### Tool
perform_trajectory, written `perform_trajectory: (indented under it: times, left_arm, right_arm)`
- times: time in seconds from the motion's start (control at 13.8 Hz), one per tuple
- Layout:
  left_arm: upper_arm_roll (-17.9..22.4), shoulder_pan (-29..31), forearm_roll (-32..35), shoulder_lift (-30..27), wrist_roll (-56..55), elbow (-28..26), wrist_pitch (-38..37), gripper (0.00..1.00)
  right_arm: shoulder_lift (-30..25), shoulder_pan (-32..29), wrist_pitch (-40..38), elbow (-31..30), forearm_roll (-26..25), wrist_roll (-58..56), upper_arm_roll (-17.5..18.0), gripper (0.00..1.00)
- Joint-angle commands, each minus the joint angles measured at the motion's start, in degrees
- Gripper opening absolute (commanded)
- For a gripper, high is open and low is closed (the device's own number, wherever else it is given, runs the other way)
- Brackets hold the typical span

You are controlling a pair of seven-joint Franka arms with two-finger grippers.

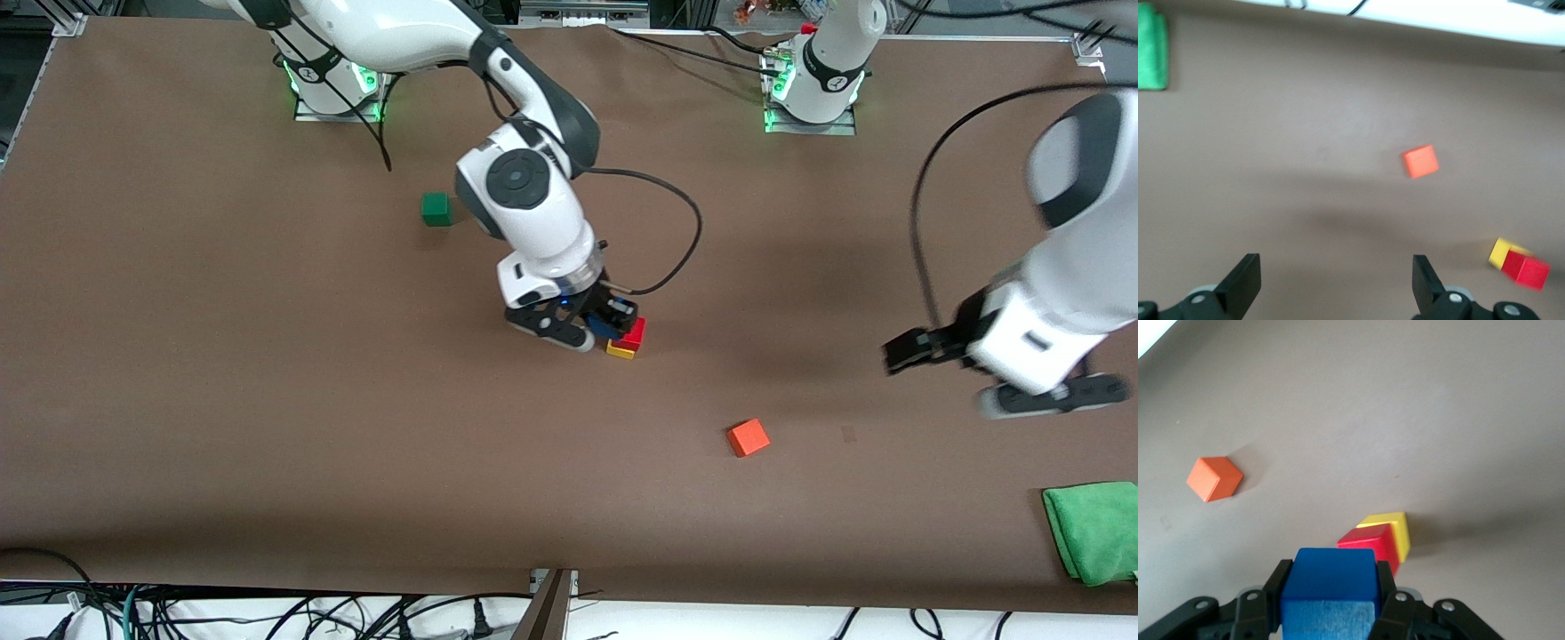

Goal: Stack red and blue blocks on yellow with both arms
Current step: 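Carry the blue block with the right gripper while the left gripper withdraws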

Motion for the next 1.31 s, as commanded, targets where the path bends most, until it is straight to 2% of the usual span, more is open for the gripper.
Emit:
perform_trajectory:
  times: [0.0,0.29,0.51,0.8,0.95,1.02,1.24]
  left_arm:
    - [4.5,1.2,-4.0,-6.3,8.9,-3.3,-4.7,1.0]
    - [6.2,1.2,-3.9,-14.0,10.8,-13.1,-5.0,1.0]
    - [6.1,1.2,-3.7,-12.8,10.6,-12.7,-5.0,1.0]
    - [6.1,1.4,-3.6,-12.6,10.7,-12.7,-5.1,1.0]
    - [6.1,1.4,-3.6,-12.6,10.7,-12.7,-5.1,1.0]
    - [6.1,1.4,-3.6,-12.6,10.7,-12.7,-5.0,1.0]
    - [6.1,1.3,-3.5,-12.6,10.6,-12.6,-5.0,1.0]
  right_arm:
    - [3.2,2.1,2.2,3.0,-3.0,2.4,-0.9,0.3]
    - [3.6,2.5,2.4,2.8,-3.9,2.1,-0.8,0.32]
    - [4.3,2.6,2.3,2.6,-5.7,1.9,-0.8,0.33]
    - [4.9,2.8,2.2,2.5,-5.8,1.8,-0.7,0.38]
    - [4.9,2.8,2.1,2.5,-5.6,1.8,-0.6,0.44]
    - [4.9,2.8,2.1,2.5,-5.6,1.9,-0.6,0.5]
    - [5.0,2.8,2.4,2.5,-5.6,1.9,-0.6,0.77]
